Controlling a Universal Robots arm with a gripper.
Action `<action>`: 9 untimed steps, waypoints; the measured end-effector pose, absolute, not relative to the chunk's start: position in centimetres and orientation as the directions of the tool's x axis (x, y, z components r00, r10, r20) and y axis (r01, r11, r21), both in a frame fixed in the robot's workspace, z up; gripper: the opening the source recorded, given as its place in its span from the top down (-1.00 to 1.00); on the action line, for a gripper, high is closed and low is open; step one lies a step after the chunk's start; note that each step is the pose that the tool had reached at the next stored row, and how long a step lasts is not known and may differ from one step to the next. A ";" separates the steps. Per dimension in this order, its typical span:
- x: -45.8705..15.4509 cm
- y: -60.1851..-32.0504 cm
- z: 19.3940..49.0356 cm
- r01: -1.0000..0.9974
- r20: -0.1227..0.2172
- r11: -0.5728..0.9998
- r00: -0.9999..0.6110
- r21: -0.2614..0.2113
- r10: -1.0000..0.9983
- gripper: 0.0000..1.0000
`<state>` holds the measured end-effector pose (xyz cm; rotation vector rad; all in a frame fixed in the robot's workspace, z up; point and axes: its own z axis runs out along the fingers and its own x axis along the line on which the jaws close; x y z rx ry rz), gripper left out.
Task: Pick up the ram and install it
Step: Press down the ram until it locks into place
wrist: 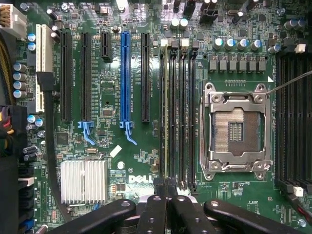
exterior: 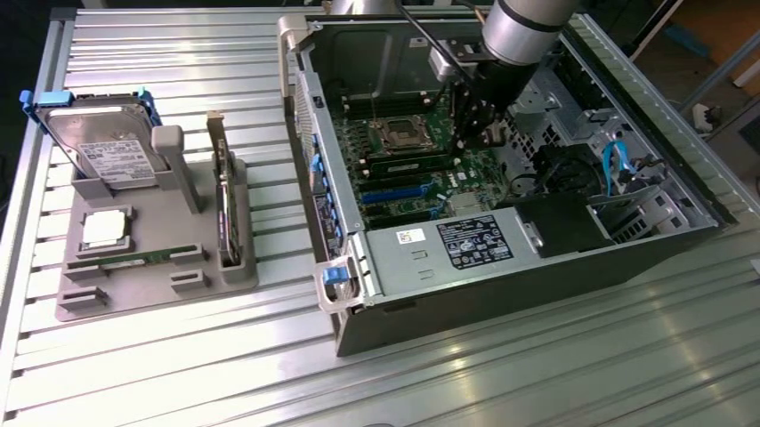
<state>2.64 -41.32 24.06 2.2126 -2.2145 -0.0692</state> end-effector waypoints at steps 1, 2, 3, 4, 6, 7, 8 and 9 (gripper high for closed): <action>2.6 -41.3 24.0 -0.999 -0.024 0.000 -0.001 0.039 -1.000 0.79; 2.6 -41.3 24.0 -0.999 -0.024 0.000 -0.001 0.039 -1.000 0.79; 2.6 -41.3 24.0 -0.999 -0.024 0.000 -0.001 0.039 -1.000 0.79; 2.6 -41.3 24.0 -0.999 -0.024 0.000 -0.001 0.039 -1.000 0.79; 2.6 -41.3 24.0 -0.999 -0.024 0.000 -0.001 0.039 -1.000 0.79; 2.6 -41.3 23.9 -0.999 -0.024 0.000 -0.001 0.039 -1.000 0.79; 2.6 -41.3 23.8 -0.999 -0.024 0.000 -0.001 0.039 -1.000 0.79; 2.6 -41.3 23.7 -0.999 -0.024 0.000 -0.001 0.039 -1.000 0.79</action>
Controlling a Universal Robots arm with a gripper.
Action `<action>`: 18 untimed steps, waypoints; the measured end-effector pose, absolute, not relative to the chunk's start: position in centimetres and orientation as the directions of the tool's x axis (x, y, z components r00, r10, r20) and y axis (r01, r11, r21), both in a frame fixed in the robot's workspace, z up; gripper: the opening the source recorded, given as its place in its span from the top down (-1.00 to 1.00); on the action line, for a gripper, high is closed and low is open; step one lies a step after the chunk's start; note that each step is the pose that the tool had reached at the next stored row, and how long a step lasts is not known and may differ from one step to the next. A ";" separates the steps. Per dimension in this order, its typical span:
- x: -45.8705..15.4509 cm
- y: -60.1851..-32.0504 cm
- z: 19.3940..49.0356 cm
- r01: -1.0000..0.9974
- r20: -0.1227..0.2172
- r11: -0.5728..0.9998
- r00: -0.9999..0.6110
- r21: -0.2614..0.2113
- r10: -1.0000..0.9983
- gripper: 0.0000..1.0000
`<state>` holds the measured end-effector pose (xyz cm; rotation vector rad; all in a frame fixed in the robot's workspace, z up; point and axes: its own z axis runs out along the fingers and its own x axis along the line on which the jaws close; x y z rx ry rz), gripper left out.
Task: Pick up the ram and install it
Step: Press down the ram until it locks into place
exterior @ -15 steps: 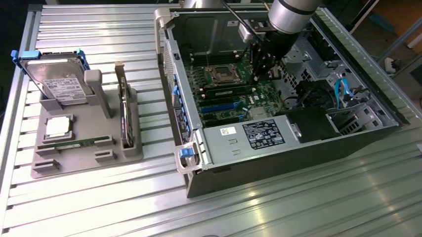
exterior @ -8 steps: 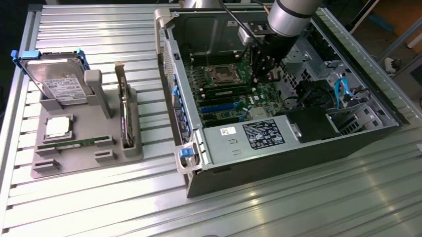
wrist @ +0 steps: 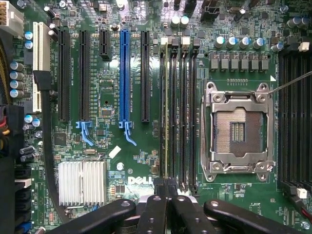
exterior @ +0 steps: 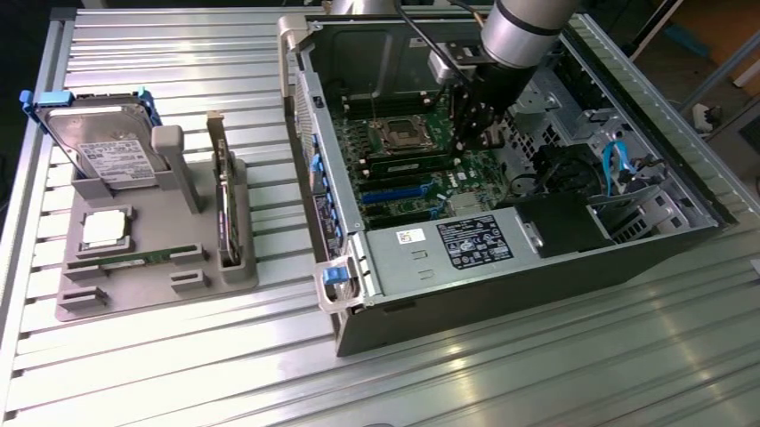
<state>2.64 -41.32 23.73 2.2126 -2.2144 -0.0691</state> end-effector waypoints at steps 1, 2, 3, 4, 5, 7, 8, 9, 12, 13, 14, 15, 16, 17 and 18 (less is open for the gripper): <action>2.6 -41.3 23.7 -0.999 -0.024 0.000 -0.001 0.039 -1.000 0.79; 2.6 -41.3 23.7 -0.999 -0.024 0.000 -0.001 0.039 -1.000 0.79; 2.6 -41.3 23.7 -0.999 -0.024 0.000 -0.001 0.039 -1.000 0.79; 2.6 -41.3 23.7 -0.999 -0.024 0.000 -0.001 0.039 -1.000 0.79; 2.6 -41.3 23.6 -0.999 -0.024 0.000 -0.001 0.039 -1.000 0.79; 2.6 -41.3 23.4 -0.999 -0.024 0.000 -0.001 0.039 -1.000 0.79; 2.6 -41.3 23.4 -0.999 -0.024 0.000 -0.001 0.039 -1.000 0.79; 2.6 -41.3 23.4 -0.999 -0.024 0.000 -0.001 0.039 -1.000 0.79; 2.6 -41.3 23.4 -0.999 -0.024 0.000 -0.001 0.039 -1.000 0.79; 2.6 -41.3 23.4 -0.999 -0.024 0.000 -0.001 0.039 -1.000 0.79; 2.6 -41.3 23.3 -0.999 -0.024 0.000 -0.001 0.039 -1.000 0.79; 2.6 -41.3 23.3 -0.999 -0.024 0.000 -0.001 0.039 -1.000 0.79; 2.6 -41.3 23.2 -0.999 -0.024 0.000 -0.001 0.039 -1.000 0.79; 2.6 -41.3 23.2 -0.999 -0.024 0.000 -0.001 0.039 -1.000 0.79; 2.6 -41.3 23.2 -0.999 -0.024 0.000 -0.001 0.039 -1.000 0.79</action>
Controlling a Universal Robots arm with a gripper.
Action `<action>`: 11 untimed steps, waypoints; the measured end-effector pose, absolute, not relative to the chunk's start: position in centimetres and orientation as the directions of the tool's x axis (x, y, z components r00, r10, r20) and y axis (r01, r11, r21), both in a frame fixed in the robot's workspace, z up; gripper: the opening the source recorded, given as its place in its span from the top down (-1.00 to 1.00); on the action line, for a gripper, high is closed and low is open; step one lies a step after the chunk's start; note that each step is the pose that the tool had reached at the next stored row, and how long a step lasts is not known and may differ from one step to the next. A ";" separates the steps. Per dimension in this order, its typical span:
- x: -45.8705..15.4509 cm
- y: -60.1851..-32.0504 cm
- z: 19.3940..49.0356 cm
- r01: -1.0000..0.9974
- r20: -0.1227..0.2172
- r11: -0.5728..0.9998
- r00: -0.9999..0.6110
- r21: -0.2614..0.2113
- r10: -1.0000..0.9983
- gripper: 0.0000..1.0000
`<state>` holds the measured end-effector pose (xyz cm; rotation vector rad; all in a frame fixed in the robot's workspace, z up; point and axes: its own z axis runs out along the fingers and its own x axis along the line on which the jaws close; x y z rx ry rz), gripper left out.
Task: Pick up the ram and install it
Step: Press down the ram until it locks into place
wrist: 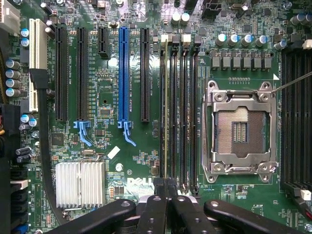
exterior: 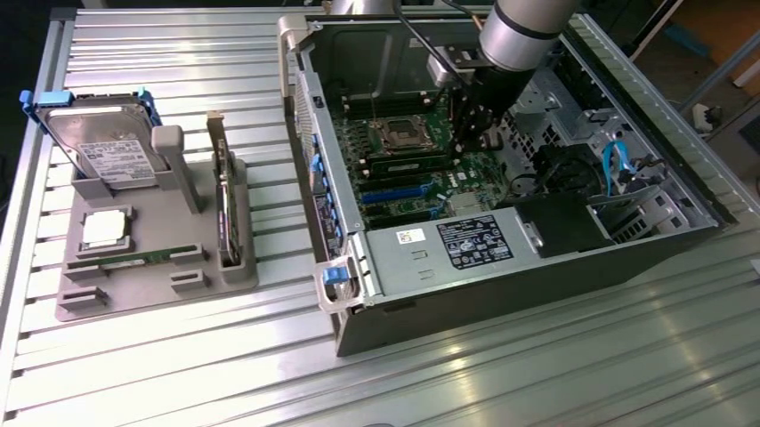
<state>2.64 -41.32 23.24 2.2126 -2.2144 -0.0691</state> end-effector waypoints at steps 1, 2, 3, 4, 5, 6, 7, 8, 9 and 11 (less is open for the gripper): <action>2.6 -41.3 23.2 -0.999 -0.024 0.000 -0.001 0.039 -1.000 0.79; 2.6 -41.3 23.2 -0.999 -0.024 0.000 -0.001 0.039 -1.000 0.79; 2.6 -41.3 23.2 -0.999 -0.024 0.000 -0.001 0.039 -1.000 0.79; 2.6 -41.3 23.2 -0.999 -0.024 0.000 -0.001 0.039 -1.000 0.79; 2.6 -41.3 23.1 -0.999 -0.024 0.000 -0.001 0.039 -1.000 0.79; 2.6 -41.3 23.1 -0.999 -0.024 0.000 -0.001 0.039 -1.000 0.79; 2.6 -41.3 23.0 -0.999 -0.023 0.000 -0.001 0.039 -1.000 0.79; 2.6 -41.3 23.0 -0.999 -0.023 0.000 -0.001 0.039 -1.000 0.79; 2.6 -41.3 23.0 -0.999 -0.024 0.000 -0.001 0.039 -1.000 0.79; 2.6 -41.3 23.0 -0.999 -0.024 0.000 -0.001 0.039 -1.000 0.79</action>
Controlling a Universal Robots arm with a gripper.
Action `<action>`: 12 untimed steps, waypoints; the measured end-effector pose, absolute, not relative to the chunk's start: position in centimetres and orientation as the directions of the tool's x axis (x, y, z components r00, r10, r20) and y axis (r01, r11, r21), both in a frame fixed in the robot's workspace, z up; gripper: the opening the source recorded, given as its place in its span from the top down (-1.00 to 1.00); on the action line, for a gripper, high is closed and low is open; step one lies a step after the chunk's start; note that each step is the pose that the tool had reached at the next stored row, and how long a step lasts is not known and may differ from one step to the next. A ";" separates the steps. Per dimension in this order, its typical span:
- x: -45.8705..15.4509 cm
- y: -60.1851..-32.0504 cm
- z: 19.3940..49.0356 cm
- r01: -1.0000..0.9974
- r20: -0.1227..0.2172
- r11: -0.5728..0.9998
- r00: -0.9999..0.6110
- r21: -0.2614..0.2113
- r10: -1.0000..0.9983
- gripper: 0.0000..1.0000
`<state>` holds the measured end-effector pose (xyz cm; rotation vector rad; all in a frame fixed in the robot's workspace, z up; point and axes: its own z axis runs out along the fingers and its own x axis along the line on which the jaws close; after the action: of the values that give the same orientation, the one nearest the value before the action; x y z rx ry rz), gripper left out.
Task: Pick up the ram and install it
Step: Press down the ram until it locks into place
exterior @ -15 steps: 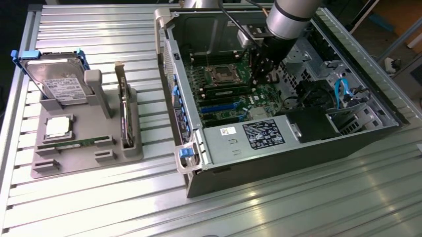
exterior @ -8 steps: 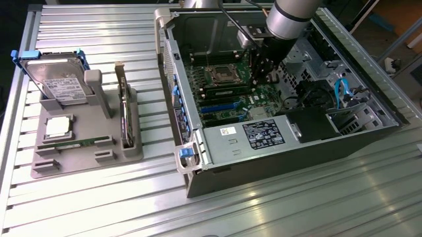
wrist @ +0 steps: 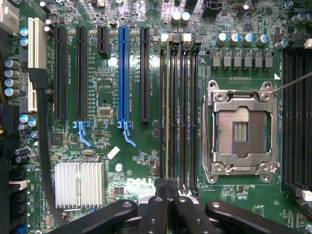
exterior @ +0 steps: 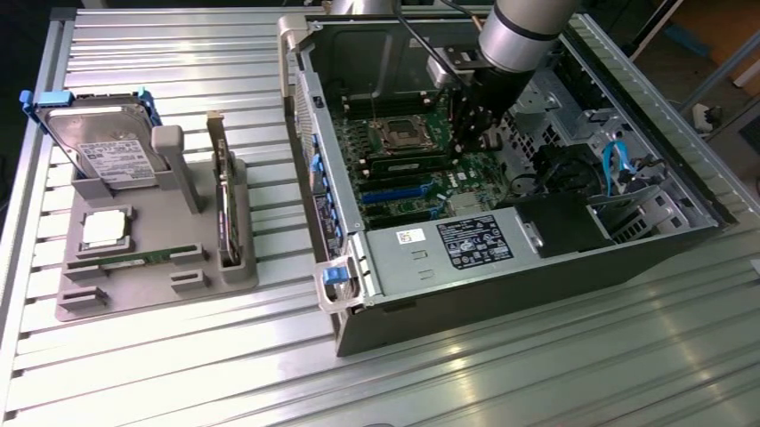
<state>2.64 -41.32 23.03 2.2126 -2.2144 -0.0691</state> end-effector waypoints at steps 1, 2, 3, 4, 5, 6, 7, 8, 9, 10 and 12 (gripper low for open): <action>2.6 -41.3 23.0 -0.999 -0.024 0.000 -0.001 0.039 -1.000 0.79; 2.6 -41.3 23.1 -0.999 -0.024 0.000 -0.001 0.039 -1.000 0.79; 2.6 -41.3 23.1 -0.999 -0.025 0.000 -0.001 0.038 -1.000 0.79; 2.6 -41.3 23.3 -0.999 -0.025 0.000 -0.001 0.038 -1.000 0.79; 2.6 -41.3 23.4 -0.999 -0.024 0.000 -0.001 0.038 -1.000 0.79; 2.6 -41.3 23.6 -0.999 -0.024 0.000 -0.001 0.039 -1.000 0.79; 2.6 -41.3 23.7 -0.999 -0.024 0.000 -0.001 0.039 -1.000 0.79; 2.6 -41.3 24.0 -0.999 -0.024 0.000 -0.001 0.039 -1.000 0.79; 2.6 -41.3 24.0 -0.999 -0.024 0.000 -0.001 0.039 -1.000 0.79; 2.6 -41.3 24.0 -0.999 -0.024 0.000 -0.001 0.039 -1.000 0.79; 2.6 -41.3 24.0 -0.999 -0.024 0.000 -0.001 0.039 -1.000 0.79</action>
<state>2.64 -41.32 24.02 2.2126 -2.2144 -0.0690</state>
